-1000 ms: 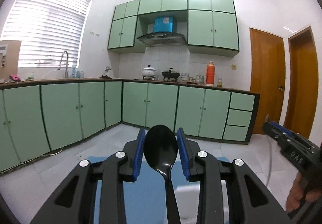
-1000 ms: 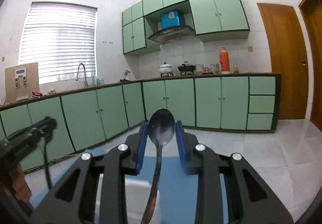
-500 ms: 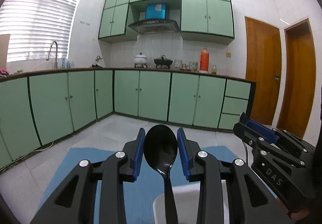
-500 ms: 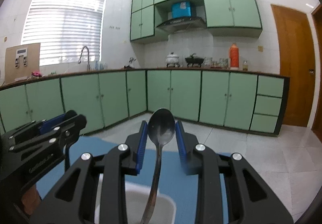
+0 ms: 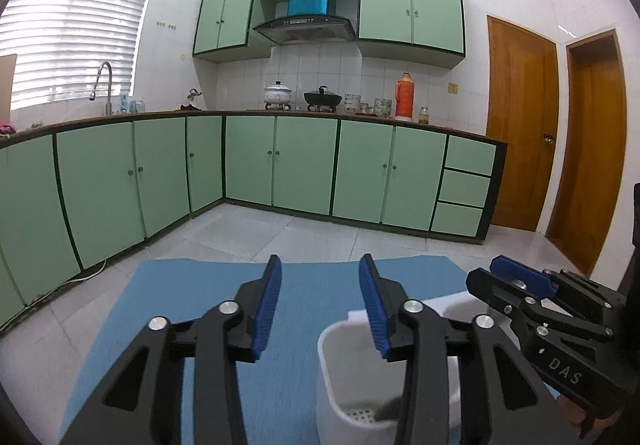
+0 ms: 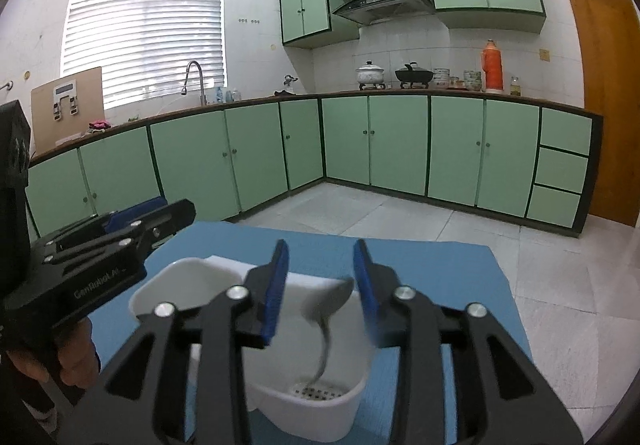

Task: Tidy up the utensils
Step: 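Open both tools over the white holder, dropping the spoons inside, then move left tool to the flower-handled spoon while right tool reaches the large silver spoon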

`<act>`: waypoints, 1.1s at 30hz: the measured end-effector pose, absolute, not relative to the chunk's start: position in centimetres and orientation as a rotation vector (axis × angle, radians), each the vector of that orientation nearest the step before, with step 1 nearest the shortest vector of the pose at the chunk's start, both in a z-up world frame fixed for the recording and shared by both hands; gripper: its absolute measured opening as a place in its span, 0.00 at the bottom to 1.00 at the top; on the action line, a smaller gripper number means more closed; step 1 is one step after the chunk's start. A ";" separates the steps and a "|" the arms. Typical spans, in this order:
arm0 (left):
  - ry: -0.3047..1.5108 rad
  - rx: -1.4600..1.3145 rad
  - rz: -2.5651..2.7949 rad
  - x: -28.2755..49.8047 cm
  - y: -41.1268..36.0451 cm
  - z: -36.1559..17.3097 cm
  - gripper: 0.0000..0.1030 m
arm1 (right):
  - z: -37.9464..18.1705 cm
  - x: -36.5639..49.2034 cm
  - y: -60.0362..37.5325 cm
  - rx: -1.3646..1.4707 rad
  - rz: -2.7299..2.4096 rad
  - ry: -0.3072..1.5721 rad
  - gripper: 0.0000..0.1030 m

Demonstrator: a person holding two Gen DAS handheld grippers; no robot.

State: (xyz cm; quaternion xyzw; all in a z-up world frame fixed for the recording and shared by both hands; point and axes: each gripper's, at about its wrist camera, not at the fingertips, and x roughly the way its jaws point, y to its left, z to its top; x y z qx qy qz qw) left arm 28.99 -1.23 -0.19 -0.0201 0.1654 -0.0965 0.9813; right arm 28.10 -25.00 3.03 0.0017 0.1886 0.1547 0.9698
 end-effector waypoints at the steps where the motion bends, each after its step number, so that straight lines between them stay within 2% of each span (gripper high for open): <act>1: 0.331 -0.045 -0.195 28.7 -1.0 -0.2 0.44 | 3.1 27.9 -25.0 0.002 0.312 0.379 0.39; 5: 0.329 -0.049 -0.190 27.5 -0.3 0.0 0.50 | 3.4 26.7 -25.6 0.018 0.298 0.363 0.48; 9: 0.346 -0.049 -0.182 25.6 1.0 0.4 0.62 | 3.9 24.8 -27.0 0.036 0.273 0.358 0.55; 15: 0.464 -0.035 -0.161 21.7 2.7 -0.3 0.80 | 3.3 20.7 -29.0 0.024 0.194 0.403 0.67; 22: 0.647 0.031 -0.140 18.7 2.4 -4.0 0.85 | 0.3 17.2 -31.1 0.039 0.120 0.550 0.75; 26: 0.722 0.093 -0.125 18.0 1.4 -6.3 0.88 | -1.4 15.8 -31.5 0.031 0.079 0.612 0.86; 30: 0.766 0.147 -0.125 17.6 0.3 -8.0 0.91 | -2.8 14.9 -31.3 -0.006 0.070 0.661 0.92; 33: 0.793 0.164 -0.126 17.4 -0.2 -9.0 0.91 | -3.6 14.5 -30.9 -0.040 0.057 0.680 0.93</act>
